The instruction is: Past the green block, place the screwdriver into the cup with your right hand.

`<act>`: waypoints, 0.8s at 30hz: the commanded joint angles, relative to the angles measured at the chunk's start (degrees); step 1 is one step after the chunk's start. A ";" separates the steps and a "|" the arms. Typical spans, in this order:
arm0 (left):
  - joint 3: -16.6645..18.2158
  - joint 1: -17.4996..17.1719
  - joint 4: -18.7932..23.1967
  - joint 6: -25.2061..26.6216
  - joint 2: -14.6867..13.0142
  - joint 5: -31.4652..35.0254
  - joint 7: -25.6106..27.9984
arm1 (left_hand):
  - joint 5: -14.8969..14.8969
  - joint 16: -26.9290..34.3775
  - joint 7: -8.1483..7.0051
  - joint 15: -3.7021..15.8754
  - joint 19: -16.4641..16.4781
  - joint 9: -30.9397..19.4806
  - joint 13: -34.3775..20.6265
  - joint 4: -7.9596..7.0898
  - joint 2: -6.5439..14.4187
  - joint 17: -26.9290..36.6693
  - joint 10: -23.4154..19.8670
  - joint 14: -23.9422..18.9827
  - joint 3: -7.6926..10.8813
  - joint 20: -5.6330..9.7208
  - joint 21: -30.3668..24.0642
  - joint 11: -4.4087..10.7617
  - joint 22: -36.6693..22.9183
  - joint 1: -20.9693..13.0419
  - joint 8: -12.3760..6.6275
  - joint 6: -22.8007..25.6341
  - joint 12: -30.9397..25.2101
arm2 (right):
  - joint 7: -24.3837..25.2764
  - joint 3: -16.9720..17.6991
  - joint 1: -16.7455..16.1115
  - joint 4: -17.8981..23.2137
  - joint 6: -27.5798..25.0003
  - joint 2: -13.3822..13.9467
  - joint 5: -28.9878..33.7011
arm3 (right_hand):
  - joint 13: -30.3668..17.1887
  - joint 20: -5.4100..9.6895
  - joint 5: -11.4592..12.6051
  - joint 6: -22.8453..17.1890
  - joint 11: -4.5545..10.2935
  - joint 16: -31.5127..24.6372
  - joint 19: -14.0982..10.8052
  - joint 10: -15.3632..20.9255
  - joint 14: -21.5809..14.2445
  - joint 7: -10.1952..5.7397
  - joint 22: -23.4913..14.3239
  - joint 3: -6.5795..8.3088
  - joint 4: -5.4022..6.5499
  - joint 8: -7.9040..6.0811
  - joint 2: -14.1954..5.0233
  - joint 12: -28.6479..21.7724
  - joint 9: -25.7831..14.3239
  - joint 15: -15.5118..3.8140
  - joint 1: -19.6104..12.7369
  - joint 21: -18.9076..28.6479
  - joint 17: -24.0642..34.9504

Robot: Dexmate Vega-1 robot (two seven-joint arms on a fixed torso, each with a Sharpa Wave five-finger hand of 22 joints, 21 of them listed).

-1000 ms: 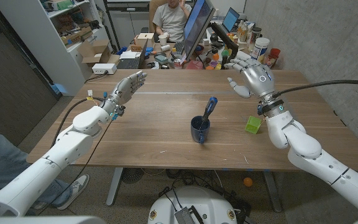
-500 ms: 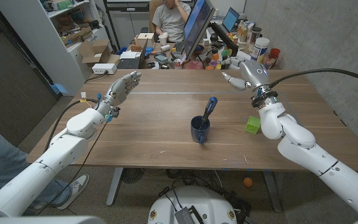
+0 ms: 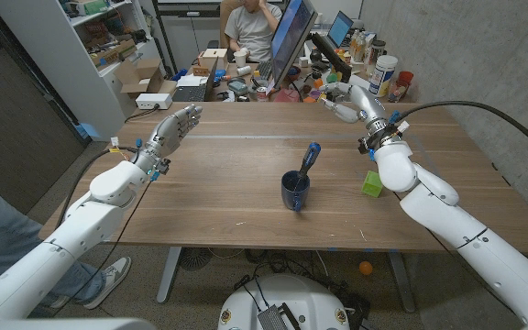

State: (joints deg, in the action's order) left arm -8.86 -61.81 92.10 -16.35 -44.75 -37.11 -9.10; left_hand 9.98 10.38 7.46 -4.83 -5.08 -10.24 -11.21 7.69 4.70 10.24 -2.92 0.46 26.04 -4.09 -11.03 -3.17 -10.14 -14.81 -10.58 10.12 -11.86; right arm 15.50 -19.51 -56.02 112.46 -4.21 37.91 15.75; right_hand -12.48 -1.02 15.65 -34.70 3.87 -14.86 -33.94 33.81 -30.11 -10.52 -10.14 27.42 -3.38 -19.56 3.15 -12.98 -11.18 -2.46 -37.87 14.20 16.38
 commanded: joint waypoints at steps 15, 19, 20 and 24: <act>1.64 -1.44 -1.04 -3.34 0.41 -0.60 -1.73 | -0.05 0.37 -0.08 -0.21 -0.34 -0.26 -0.09 -0.07 0.46 0.13 0.03 0.26 -0.16 0.44 -0.39 -0.21 -0.18 -0.26 -0.18 -0.37 -0.11 | -16.38 -3.17 6.65 -9.97 9.41 -3.77 -33.70 | 0.43 -0.02 -1.85 1.26 -1.99 -1.15 -1.91 1.62 -1.26 2.03 -0.16 -1.96 1.16 1.61 -2.21 0.05 0.00 0.01 2.29 0.22 0.42; 1.86 -1.90 -0.90 -3.47 0.42 -0.92 -1.89 | -0.06 0.41 0.59 -0.42 -0.34 -0.25 -0.09 -0.07 0.44 0.13 0.01 0.16 -0.18 0.44 -0.39 -0.74 -0.18 -0.26 -0.28 -0.13 -0.13 | -17.28 -3.17 6.69 -11.14 8.89 -4.88 -37.27 | 0.54 -0.13 -2.52 2.18 -3.01 -0.99 -1.89 1.60 -0.97 2.69 -0.18 -2.77 1.86 2.38 -2.52 0.27 -0.02 0.61 3.81 0.01 0.41; 1.91 -1.97 -0.91 -3.70 0.41 -0.89 -2.03 | -0.06 0.42 0.81 -0.51 -0.29 -0.25 -0.09 -0.07 0.43 0.13 -0.04 0.12 -0.19 0.48 -0.41 -0.99 -0.18 -0.27 -0.28 -0.11 -0.15 | -17.02 -3.25 6.68 -11.15 8.92 -4.93 -37.21 | 0.56 -0.18 -2.68 2.34 -3.09 -0.96 -1.86 1.57 -0.94 3.10 -0.19 -2.96 2.03 2.54 -2.57 0.33 -0.03 0.74 4.17 -0.04 0.40; 2.29 -2.37 -0.87 -4.49 0.51 -1.03 -2.28 | -0.06 0.42 1.02 -0.54 -0.20 -0.24 -0.09 -0.07 0.42 0.13 -0.05 0.11 -0.21 0.56 -0.44 -1.03 -0.18 -0.26 -0.31 -0.01 -0.16 | -16.38 -3.54 6.54 -10.63 8.33 -4.64 -37.07 | 0.61 -0.28 -3.00 2.46 -3.01 -0.83 -1.66 1.36 -0.69 3.18 -0.19 -3.35 2.33 2.80 -2.71 0.50 -0.05 1.16 4.88 -0.22 0.39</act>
State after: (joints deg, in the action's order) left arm -7.47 -62.94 91.30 -19.35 -44.43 -37.67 -10.63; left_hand 9.98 10.38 7.67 -4.83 -5.37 -10.24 -11.21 7.66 4.70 10.24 -2.92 0.46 26.06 -3.80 -11.25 -3.60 -10.14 -14.81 -10.58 9.91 -11.86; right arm 0.20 -22.08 -50.01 102.96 4.75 34.27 -14.73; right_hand -11.71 -1.23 13.04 -32.24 1.18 -15.70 -35.58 35.19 -30.70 -7.65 -10.23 24.33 -1.24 -16.91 0.36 -12.64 -11.19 -1.83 -33.73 14.19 16.64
